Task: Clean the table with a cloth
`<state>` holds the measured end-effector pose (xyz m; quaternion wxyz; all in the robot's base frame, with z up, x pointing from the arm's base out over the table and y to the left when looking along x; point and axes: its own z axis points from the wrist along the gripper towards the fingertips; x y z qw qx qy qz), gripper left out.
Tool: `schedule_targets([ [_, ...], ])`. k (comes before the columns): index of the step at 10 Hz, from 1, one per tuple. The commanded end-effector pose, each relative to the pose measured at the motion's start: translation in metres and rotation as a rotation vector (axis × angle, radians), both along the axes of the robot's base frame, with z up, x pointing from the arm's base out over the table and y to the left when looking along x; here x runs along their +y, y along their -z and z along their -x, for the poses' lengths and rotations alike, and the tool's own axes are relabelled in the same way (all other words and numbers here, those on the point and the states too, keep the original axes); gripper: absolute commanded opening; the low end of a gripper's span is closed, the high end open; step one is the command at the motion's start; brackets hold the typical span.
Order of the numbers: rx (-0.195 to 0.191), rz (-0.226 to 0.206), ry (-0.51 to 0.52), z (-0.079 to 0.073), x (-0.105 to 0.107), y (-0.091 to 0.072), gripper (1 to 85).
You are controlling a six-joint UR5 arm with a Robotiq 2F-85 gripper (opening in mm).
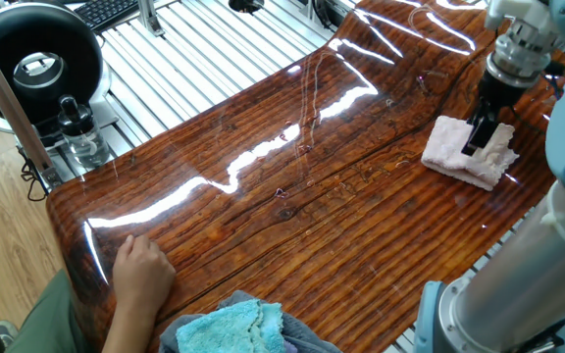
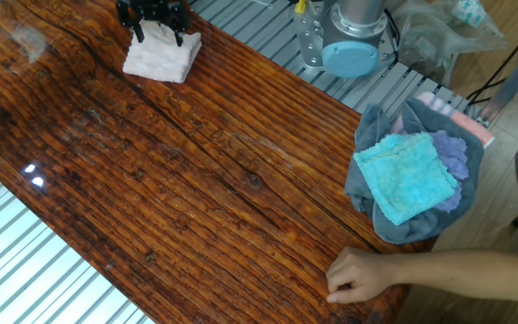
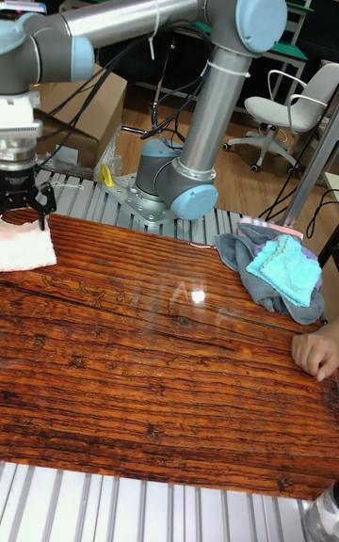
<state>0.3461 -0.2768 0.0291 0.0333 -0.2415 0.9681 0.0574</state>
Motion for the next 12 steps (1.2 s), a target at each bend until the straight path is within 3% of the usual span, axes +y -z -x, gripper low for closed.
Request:
schedule_targets([
  [1,-0.026,-0.018,-0.016,-0.005,0.002,0.015,85.0],
  [4,-0.058,-0.052,-0.025,-0.012,0.009,0.033,85.0],
  [7,-0.081,-0.061,-0.062,-0.018,0.011,0.036,84.7],
  [8,-0.089,-0.079,-0.060,-0.020,0.015,0.035,79.3],
  [9,-0.105,-0.082,-0.041,-0.024,0.014,0.035,64.3],
  [10,-0.114,-0.099,-0.029,-0.026,0.016,0.033,57.3],
  [12,-0.119,-0.076,-0.012,-0.029,0.006,0.031,41.7],
])
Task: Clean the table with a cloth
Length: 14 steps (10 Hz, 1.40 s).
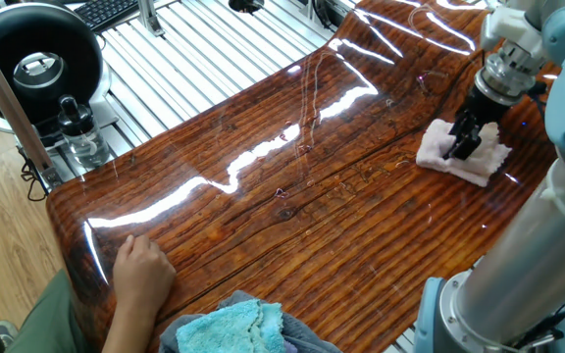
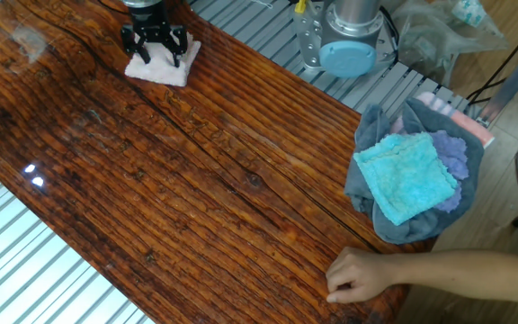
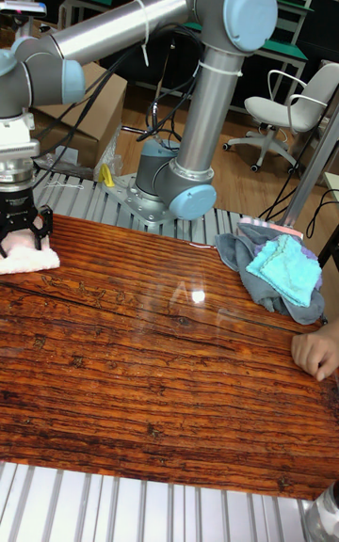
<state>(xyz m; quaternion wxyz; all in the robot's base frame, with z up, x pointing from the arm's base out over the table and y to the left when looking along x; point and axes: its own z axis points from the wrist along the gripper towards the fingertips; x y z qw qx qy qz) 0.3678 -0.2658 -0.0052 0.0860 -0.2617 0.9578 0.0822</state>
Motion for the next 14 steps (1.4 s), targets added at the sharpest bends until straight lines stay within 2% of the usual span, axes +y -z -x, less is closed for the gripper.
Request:
schedule_targets([
  [1,-0.024,0.009,0.049,-0.009,-0.008,-0.004,33.3],
  [2,-0.022,0.024,0.067,-0.012,-0.008,-0.005,18.3],
  [4,-0.032,0.020,0.138,-0.029,0.013,-0.012,1.0],
  [5,-0.029,0.013,0.150,-0.035,0.026,-0.013,1.0],
  [6,-0.038,-0.012,0.160,-0.046,0.042,-0.013,1.0],
  [8,-0.068,-0.028,0.177,-0.070,0.069,-0.008,1.0],
  [10,-0.074,-0.035,0.192,-0.088,0.092,-0.012,1.0],
  [11,-0.058,-0.017,0.209,-0.093,0.098,-0.017,1.0],
  [12,-0.039,0.030,0.224,-0.090,0.093,-0.016,1.0],
  [13,-0.041,0.035,0.224,-0.089,0.089,-0.012,1.0],
  [14,-0.058,0.018,0.224,-0.093,0.093,-0.013,1.0],
])
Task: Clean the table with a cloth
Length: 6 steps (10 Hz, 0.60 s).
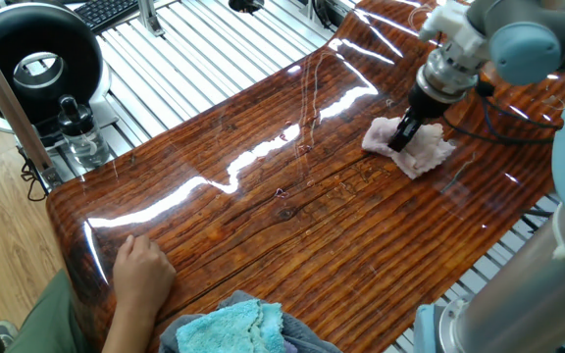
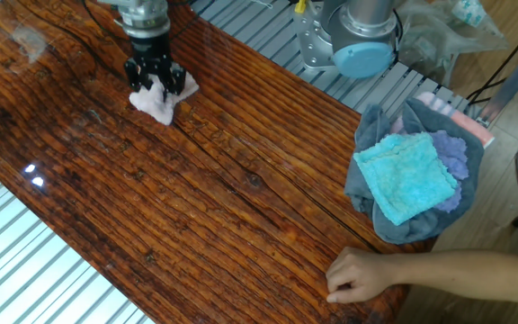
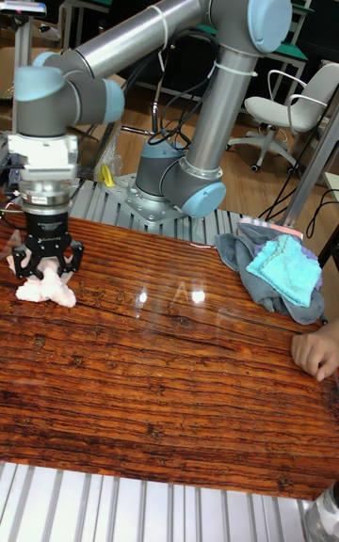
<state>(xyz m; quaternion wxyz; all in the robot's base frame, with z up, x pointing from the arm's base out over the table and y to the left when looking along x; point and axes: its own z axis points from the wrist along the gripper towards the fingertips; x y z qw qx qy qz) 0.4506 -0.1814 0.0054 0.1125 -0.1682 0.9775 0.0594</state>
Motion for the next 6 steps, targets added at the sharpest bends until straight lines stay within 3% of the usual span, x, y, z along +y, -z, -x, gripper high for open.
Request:
schedule_targets([
  [1,-0.013,0.037,-0.012,-0.009,0.001,-0.001,1.0],
  [3,0.014,0.037,-0.080,0.000,0.005,0.000,1.0],
  [4,0.060,0.076,-0.088,0.012,-0.005,0.003,1.0],
  [5,0.078,0.108,-0.090,0.016,-0.014,0.004,1.0],
  [6,0.077,0.087,-0.077,0.016,-0.009,0.004,1.0],
])
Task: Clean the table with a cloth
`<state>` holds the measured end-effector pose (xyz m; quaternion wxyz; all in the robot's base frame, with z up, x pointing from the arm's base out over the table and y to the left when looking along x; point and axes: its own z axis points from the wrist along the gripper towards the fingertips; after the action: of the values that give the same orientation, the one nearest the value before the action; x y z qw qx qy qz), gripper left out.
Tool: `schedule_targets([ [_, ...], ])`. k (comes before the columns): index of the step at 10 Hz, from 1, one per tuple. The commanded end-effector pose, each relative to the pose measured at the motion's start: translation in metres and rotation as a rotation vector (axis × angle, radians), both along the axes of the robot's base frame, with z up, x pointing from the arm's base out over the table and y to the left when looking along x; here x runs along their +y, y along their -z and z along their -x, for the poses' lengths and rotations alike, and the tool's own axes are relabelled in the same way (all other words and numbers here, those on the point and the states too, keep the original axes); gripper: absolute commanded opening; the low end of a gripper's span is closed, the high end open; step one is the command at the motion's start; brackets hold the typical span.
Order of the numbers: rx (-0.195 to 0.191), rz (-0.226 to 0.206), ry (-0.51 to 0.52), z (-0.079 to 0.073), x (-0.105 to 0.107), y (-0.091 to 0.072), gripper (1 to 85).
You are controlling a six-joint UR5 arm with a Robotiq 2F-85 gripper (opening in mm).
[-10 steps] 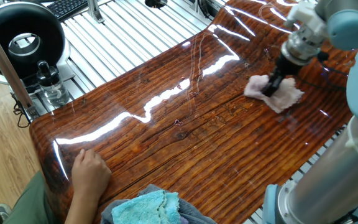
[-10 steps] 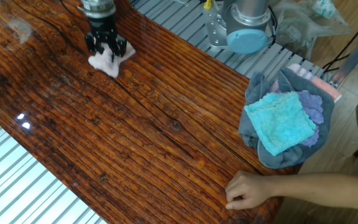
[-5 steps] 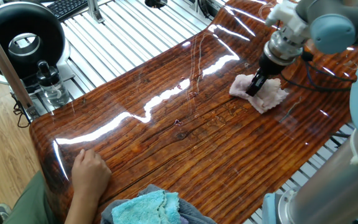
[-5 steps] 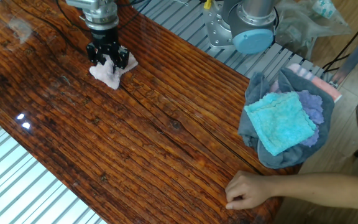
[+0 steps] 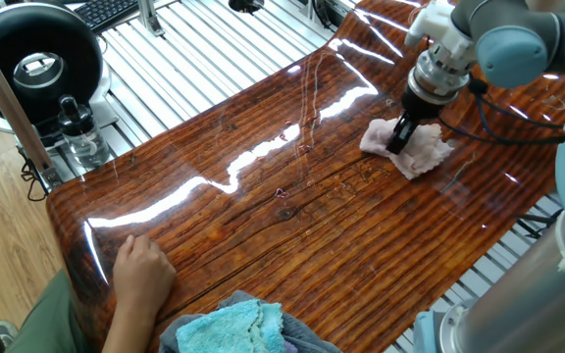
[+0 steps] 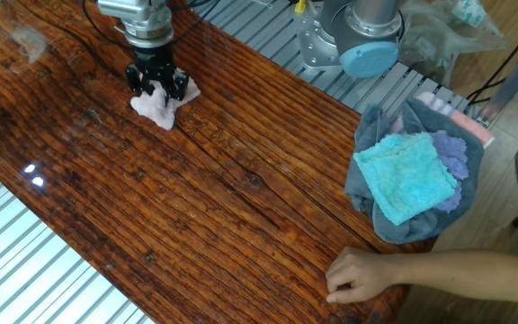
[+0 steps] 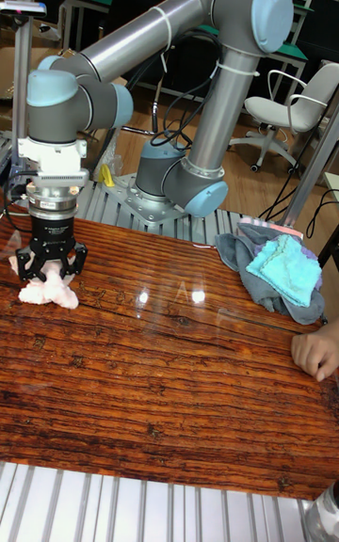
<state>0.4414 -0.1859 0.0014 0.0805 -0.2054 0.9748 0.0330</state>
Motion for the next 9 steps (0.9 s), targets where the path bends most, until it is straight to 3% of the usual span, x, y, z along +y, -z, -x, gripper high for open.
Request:
schedule_targets([
  [1,0.020,0.008,0.011,0.004,-0.002,0.000,1.0],
  [3,0.025,-0.035,0.075,0.004,0.006,-0.001,1.0],
  [7,0.028,-0.025,0.182,0.002,0.000,-0.001,1.0],
  [9,0.036,-0.029,0.224,-0.001,0.022,-0.010,1.0],
])
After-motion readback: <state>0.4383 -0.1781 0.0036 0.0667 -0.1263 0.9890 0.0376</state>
